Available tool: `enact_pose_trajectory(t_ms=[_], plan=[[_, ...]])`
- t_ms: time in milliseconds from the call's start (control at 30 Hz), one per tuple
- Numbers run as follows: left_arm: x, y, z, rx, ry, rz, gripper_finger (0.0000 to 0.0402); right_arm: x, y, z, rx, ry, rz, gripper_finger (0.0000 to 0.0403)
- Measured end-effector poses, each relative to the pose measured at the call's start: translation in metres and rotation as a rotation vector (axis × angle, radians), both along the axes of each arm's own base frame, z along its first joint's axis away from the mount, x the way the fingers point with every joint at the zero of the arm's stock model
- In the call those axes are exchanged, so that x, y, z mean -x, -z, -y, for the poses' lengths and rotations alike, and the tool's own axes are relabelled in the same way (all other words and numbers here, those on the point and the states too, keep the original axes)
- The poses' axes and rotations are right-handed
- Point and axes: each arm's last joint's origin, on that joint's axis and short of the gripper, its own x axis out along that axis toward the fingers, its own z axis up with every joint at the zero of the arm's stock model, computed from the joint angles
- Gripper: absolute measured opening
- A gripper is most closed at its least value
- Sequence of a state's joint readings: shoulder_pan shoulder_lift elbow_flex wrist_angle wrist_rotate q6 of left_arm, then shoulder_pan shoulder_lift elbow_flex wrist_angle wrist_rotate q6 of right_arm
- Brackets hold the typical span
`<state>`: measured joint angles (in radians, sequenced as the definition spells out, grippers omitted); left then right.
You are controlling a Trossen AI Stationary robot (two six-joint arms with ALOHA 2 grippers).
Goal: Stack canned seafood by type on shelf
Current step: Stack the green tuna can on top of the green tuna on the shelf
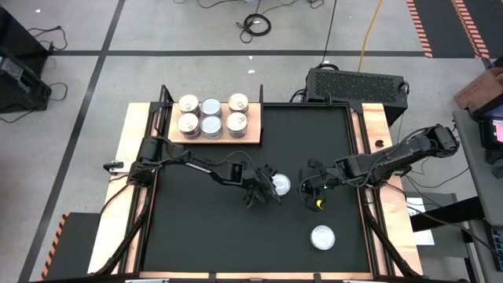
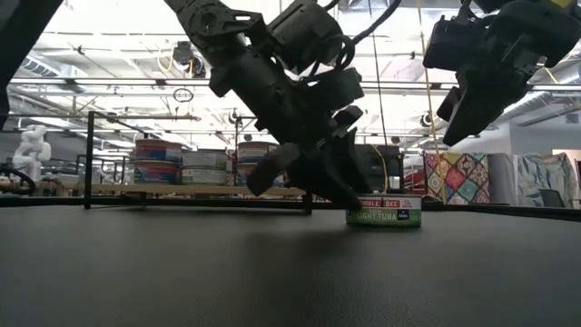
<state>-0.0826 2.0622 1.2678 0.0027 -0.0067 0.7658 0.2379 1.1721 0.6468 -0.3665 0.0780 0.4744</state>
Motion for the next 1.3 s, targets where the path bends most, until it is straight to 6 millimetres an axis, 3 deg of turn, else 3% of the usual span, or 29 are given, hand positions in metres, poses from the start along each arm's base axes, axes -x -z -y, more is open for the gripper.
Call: enact_pose_trajectory(t_ms=[167,500,700,1000,1300], plan=[[0.0,0.001,0.0,-0.021,-0.018,0.001,0.0133,0.0,0.0,0.0,0.008,-0.004,0.002,0.0],[-0.001,0.0,-0.001,-0.074,0.001,0.012,0.0011,0.0,0.0,0.0,0.012,-0.009,0.005,0.0],[0.001,-0.006,0.003,-0.083,-0.009,0.021,0.0003,0.0,0.0,0.0,0.012,-0.009,0.004,0.0],[0.012,-0.045,0.012,-0.055,-0.051,0.069,0.0001,0.0,0.0,0.0,0.012,-0.009,0.003,0.0],[0.039,-0.101,0.01,-0.056,-0.146,0.114,0.0,0.0,0.0,0.0,0.012,-0.009,0.004,0.0]])
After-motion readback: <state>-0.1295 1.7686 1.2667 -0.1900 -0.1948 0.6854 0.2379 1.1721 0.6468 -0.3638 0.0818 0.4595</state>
